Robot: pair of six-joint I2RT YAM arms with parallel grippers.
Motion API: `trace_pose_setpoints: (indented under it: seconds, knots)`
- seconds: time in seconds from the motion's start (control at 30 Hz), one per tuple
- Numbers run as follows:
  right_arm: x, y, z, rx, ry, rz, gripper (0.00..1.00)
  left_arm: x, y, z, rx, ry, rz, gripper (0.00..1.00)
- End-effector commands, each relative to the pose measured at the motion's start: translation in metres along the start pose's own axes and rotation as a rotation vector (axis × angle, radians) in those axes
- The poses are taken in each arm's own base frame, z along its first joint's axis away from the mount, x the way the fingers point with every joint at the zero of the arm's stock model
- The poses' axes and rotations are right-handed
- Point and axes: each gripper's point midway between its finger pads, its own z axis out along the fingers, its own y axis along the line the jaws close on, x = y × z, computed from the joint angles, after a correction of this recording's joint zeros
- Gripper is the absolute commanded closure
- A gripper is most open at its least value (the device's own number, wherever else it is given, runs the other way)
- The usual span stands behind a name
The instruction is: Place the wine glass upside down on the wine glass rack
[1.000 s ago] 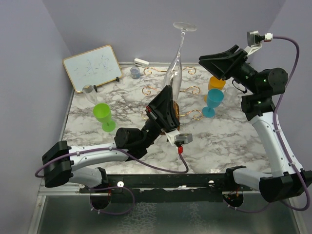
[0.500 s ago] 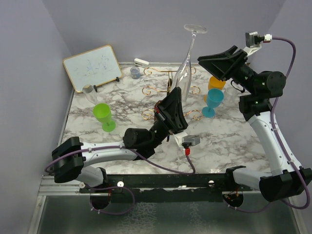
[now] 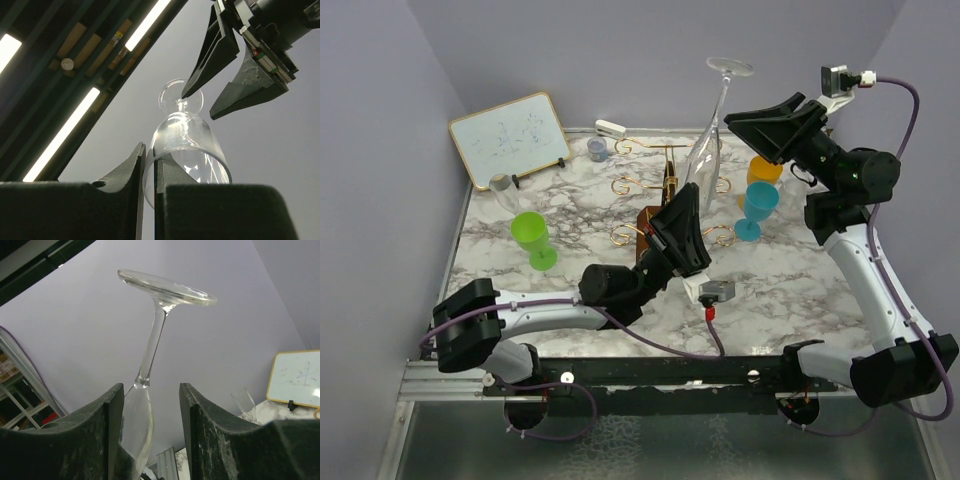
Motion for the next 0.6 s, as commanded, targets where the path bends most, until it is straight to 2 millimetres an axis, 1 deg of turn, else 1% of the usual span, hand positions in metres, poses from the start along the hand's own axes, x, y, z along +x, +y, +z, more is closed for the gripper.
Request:
trace_pose_setpoints:
  seconds: [0.0,0.3,0.37,0.57]
  knots:
    - [-0.005,0.007,0.005,-0.048,-0.031,0.000,0.52,-0.007,0.014,0.003,-0.070,-0.016,-0.005,1.00]
    - [-0.002,0.004,0.004,-0.042,-0.033,0.010,0.53,-0.010,0.007,0.007,-0.061,-0.009,-0.007,1.00]
    - [-0.001,0.005,0.003,-0.050,-0.035,0.017,0.56,-0.011,0.004,0.007,-0.056,-0.010,-0.004,1.00]
    - [0.000,0.006,0.002,-0.060,-0.036,0.021,0.71,-0.013,0.000,0.008,-0.051,-0.012,0.011,1.00]
